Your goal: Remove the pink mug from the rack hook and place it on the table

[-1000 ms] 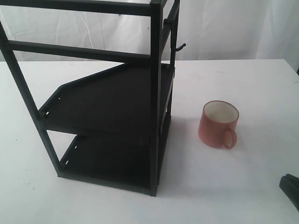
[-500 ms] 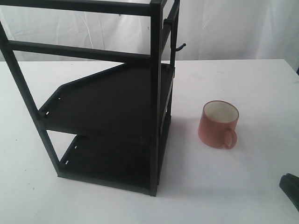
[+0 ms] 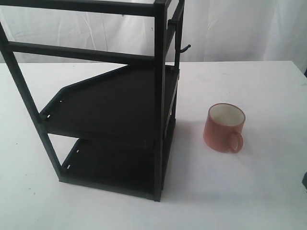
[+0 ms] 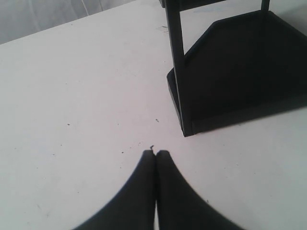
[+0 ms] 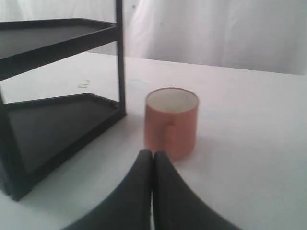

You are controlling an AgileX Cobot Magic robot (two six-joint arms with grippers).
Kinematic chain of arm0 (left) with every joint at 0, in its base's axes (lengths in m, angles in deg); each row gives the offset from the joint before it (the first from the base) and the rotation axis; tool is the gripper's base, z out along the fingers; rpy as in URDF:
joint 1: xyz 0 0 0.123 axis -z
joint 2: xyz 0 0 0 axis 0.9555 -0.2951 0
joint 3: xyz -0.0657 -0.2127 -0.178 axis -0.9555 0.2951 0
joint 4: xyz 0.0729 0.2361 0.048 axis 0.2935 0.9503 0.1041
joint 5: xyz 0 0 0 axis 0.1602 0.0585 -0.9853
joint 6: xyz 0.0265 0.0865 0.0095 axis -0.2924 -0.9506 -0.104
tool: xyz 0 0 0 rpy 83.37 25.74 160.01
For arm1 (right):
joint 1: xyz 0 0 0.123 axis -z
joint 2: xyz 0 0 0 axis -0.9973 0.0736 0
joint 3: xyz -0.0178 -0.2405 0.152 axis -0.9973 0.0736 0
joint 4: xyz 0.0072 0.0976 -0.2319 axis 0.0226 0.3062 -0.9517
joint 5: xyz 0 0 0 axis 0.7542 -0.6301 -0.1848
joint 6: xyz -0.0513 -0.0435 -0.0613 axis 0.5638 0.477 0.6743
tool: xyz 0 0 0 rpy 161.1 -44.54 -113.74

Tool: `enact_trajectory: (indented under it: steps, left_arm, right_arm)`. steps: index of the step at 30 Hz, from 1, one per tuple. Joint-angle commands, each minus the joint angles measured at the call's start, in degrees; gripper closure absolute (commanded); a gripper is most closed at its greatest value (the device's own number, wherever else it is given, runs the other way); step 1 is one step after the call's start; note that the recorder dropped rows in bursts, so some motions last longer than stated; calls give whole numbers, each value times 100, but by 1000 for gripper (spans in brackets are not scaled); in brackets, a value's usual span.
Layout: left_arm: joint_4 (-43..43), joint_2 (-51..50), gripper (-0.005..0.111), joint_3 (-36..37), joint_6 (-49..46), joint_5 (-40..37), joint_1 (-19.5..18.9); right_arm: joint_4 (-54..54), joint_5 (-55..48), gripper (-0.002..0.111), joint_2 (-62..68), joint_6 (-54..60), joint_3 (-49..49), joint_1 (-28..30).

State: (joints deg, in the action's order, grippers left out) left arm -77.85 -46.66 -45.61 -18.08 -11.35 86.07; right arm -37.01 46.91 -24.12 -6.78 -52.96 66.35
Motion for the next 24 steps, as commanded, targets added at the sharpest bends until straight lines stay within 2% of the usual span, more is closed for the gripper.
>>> enact_trajectory:
  steps: [1,2,6,24]
  left_arm:
    - [6,23,107,16,0,-20,15]
    - [6,23,107,16,0,-20,15]
    - [6,23,107,16,0,-20,15]
    - [6,23,107,16,0,-20,15]
  right_arm:
    - [44,55,108,-31,-28,27,1077]
    - [44,55,108,-31,-28,27,1328]
    - [44,55,108,-31,-28,27,1668]
    - [44,55,108,-31,-28,27,1666]
